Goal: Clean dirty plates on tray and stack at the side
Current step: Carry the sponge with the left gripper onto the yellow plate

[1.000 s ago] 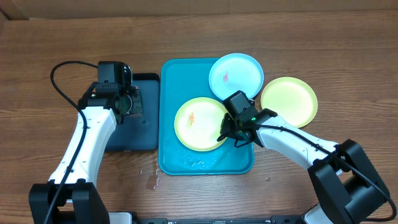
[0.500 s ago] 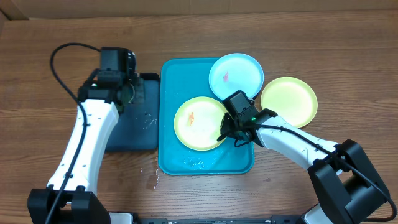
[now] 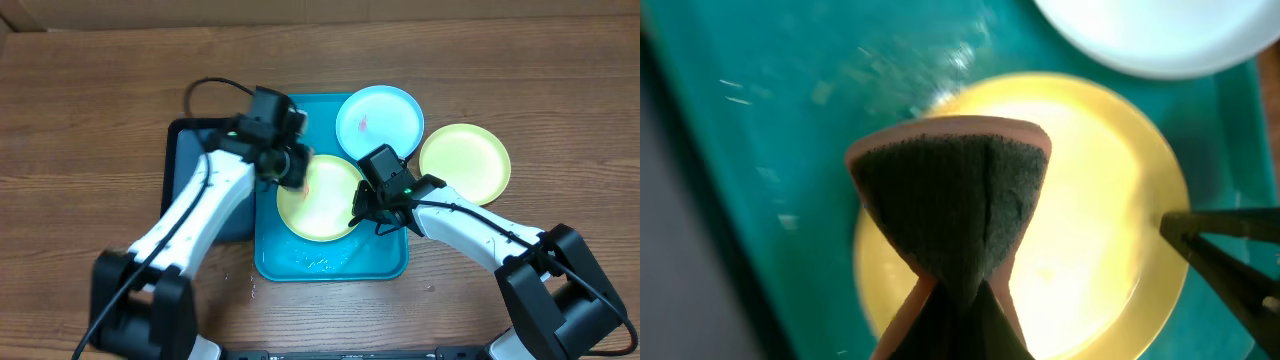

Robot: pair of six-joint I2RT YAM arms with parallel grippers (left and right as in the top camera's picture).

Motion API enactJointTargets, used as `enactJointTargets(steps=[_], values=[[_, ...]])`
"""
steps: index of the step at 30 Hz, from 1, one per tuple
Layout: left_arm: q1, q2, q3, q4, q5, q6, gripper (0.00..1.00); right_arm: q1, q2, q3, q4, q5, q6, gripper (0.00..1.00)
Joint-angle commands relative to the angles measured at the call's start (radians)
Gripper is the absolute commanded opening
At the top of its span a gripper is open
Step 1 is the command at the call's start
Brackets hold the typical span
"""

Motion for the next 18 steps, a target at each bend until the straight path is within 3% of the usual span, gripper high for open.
enactJointTargets(steps=[1, 18], values=[[-0.005, 0.059, 0.021, 0.003, 0.018, -0.022, 0.04, -0.007, 0.005, 0.014, 0.006, -0.010, -0.012, 0.04], [-0.010, 0.122, 0.021, 0.005, -0.016, -0.022, 0.04, -0.007, 0.046, 0.014, 0.008, -0.016, -0.008, 0.04]])
